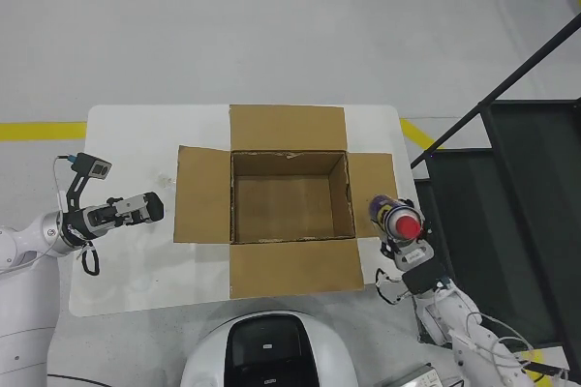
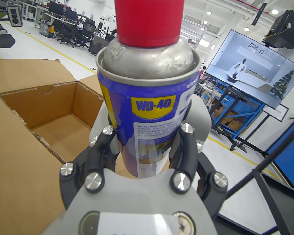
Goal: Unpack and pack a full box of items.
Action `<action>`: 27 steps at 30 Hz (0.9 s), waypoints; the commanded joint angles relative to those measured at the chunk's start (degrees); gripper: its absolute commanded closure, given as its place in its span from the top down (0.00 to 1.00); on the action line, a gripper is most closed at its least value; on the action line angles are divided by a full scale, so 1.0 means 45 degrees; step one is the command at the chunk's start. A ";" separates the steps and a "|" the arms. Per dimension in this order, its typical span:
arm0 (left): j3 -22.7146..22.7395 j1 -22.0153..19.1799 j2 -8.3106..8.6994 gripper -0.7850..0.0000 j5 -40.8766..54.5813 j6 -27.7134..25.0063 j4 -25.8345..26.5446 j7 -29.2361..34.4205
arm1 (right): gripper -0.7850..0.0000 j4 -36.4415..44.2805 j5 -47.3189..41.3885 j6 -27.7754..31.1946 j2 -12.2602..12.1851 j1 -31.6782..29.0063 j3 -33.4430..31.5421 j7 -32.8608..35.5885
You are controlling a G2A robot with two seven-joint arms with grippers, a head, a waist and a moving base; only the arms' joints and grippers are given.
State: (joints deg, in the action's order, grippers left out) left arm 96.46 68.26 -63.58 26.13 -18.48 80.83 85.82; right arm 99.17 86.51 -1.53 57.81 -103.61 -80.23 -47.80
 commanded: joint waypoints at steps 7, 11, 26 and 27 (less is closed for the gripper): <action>0.0000 0.0000 0.0000 1.00 0.0001 0.0000 0.0000 0.0000 | 0.00 -0.0358 0.0486 0.0011 0.0309 0.1661 0.1454 0.1517; 0.0000 0.0000 0.0000 1.00 0.0001 0.0000 0.0000 0.0000 | 0.00 -0.0358 0.0486 0.0011 0.0309 0.1661 0.1454 0.1517; 0.0000 0.0000 0.0000 1.00 0.0001 0.0000 0.0000 0.0000 | 0.00 0.0722 0.1371 0.0146 0.0208 0.1157 0.0814 0.3456; 0.0000 0.0000 0.0000 1.00 0.0001 0.0000 0.0000 0.0000 | 0.00 0.1121 0.1600 0.0295 0.0171 0.1009 0.0619 0.4032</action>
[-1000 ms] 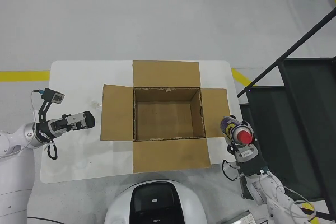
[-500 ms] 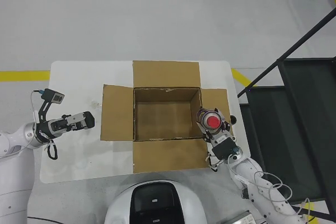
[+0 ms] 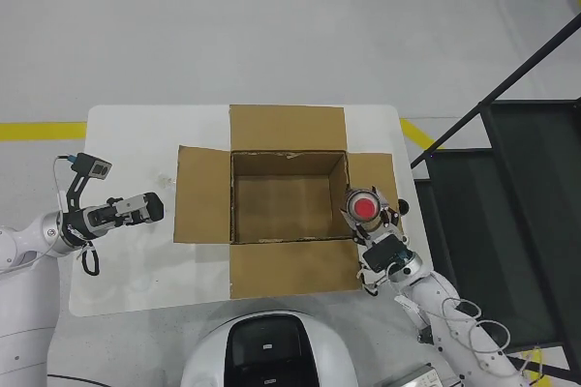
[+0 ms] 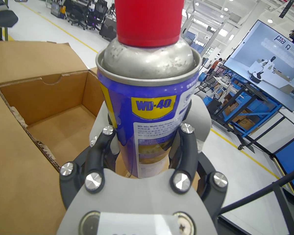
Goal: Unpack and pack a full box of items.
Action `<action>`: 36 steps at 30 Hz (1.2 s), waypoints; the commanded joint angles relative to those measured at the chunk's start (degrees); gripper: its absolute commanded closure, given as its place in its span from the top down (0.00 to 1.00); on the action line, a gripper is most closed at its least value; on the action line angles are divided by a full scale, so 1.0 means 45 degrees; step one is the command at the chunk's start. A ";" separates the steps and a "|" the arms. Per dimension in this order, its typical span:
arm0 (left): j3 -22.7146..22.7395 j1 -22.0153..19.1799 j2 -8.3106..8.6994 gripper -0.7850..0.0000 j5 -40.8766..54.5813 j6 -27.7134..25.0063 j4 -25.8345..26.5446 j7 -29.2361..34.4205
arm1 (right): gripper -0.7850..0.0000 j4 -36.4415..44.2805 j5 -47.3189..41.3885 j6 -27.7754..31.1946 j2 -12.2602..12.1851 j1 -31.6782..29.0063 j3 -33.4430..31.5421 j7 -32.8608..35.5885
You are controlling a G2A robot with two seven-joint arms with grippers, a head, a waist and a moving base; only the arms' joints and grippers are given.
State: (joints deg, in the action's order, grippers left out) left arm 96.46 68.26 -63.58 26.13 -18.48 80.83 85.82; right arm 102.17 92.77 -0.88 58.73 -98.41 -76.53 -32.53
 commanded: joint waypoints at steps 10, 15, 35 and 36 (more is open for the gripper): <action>0.0000 0.0000 0.0000 1.00 0.0001 0.0000 0.0000 0.0000 | 0.00 0.3791 0.2092 0.3825 -0.0293 -0.0227 -0.1099 0.6802; 0.0000 0.0000 0.0000 1.00 0.0001 0.0000 0.0000 0.0000 | 0.00 0.3904 0.2938 0.5825 -0.0275 0.1025 -0.0320 0.9483; 0.0000 0.0000 0.0000 1.00 0.0001 0.0000 0.0000 0.0000 | 0.00 0.3308 0.2572 0.6527 0.0107 0.3390 0.1747 1.2092; 0.0000 0.0000 0.0000 1.00 0.0001 0.0000 0.0000 0.0000 | 0.00 0.3308 0.2572 0.6527 0.0107 0.3390 0.1747 1.2092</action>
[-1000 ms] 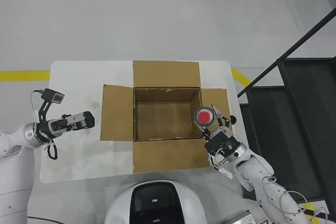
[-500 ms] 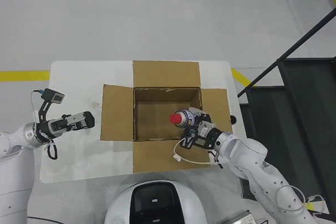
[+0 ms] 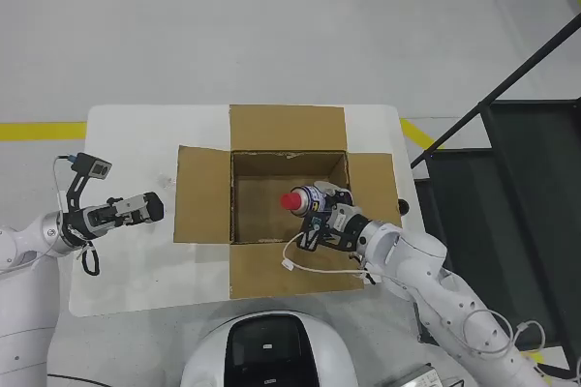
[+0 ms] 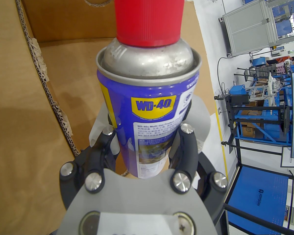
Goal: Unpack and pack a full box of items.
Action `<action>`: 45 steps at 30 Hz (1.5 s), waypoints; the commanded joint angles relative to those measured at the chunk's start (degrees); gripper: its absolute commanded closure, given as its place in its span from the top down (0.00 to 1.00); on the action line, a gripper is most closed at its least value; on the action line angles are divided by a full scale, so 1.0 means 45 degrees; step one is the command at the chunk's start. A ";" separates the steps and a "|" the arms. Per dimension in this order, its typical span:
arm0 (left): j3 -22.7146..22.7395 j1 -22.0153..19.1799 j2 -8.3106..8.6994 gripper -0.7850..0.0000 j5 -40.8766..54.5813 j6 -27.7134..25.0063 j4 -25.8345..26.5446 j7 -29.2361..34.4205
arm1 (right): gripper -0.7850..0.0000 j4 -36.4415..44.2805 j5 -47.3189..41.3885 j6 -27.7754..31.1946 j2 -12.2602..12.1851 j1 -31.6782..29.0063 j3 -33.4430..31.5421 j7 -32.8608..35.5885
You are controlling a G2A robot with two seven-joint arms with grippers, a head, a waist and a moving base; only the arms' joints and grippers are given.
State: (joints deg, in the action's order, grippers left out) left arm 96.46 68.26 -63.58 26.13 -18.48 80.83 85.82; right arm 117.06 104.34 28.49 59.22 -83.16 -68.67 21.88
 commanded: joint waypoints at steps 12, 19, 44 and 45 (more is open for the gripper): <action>0.0000 0.0000 0.0000 1.00 0.0001 0.0000 0.0000 0.0000 | 0.00 -0.0112 0.0080 -0.0045 0.0004 -0.0022 -0.0026 0.0121; 0.0000 0.0000 0.0000 1.00 0.0001 0.0000 0.0000 0.0000 | 0.00 0.0165 -0.0550 0.0560 0.0231 0.1195 0.0370 0.3812; 0.0000 0.0000 0.0000 1.00 0.0001 0.0000 0.0000 0.0000 | 0.00 -0.6927 -0.6688 0.2186 0.2311 0.7953 0.6479 0.9706; 0.0000 0.0000 0.0000 1.00 0.0001 0.0000 0.0000 0.0000 | 0.00 -0.7204 -0.6835 0.2066 0.2390 0.8048 0.6592 0.9620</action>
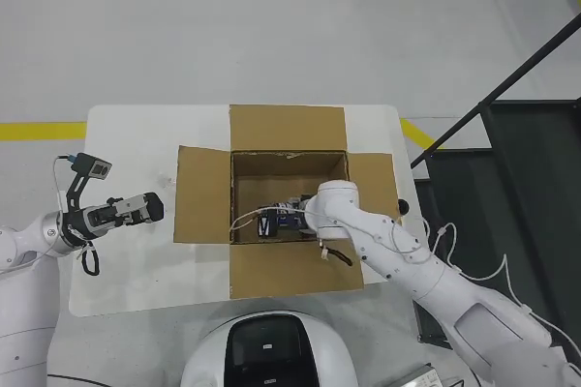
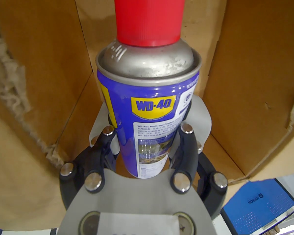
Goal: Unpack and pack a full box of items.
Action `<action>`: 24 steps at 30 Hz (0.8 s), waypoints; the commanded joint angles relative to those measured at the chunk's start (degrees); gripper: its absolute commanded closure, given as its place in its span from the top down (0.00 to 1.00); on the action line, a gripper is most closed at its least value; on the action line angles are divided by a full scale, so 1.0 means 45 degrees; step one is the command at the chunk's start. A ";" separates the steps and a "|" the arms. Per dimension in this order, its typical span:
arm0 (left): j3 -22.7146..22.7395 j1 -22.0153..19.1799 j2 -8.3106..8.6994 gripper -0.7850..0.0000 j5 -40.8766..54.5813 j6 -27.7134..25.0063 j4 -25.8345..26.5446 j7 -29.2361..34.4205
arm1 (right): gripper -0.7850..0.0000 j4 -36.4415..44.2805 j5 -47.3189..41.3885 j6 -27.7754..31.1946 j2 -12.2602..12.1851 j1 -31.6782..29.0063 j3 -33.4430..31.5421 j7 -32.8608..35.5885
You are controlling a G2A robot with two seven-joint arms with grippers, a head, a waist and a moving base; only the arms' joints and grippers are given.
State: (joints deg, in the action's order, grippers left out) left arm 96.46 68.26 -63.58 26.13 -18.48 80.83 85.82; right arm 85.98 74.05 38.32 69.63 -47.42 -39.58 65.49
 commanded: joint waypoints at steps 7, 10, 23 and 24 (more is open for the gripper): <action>0.0000 0.0000 0.0000 1.00 0.0001 0.0000 0.0000 0.0000 | 0.19 -0.1975 -0.0512 -0.0327 0.0539 0.0803 0.0816 -0.0403; 0.0000 0.0000 0.0000 1.00 0.0001 0.0000 0.0000 0.0000 | 0.55 -0.2415 -0.0599 -0.0172 0.0701 0.1047 0.1077 -0.0461; 0.0000 0.0000 0.0000 1.00 0.0001 0.0000 0.0000 0.0000 | 1.00 -0.1401 -0.0770 0.0142 0.0519 0.1077 0.0244 -0.0610; 0.0000 0.0000 0.0000 1.00 0.0001 0.0000 0.0000 0.0000 | 1.00 -0.0986 -0.0762 0.0230 0.0408 0.0912 0.0008 -0.0512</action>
State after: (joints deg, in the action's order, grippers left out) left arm 96.46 68.26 -63.58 26.13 -18.48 80.83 85.82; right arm 80.01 70.66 39.11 71.83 -42.78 -38.66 62.90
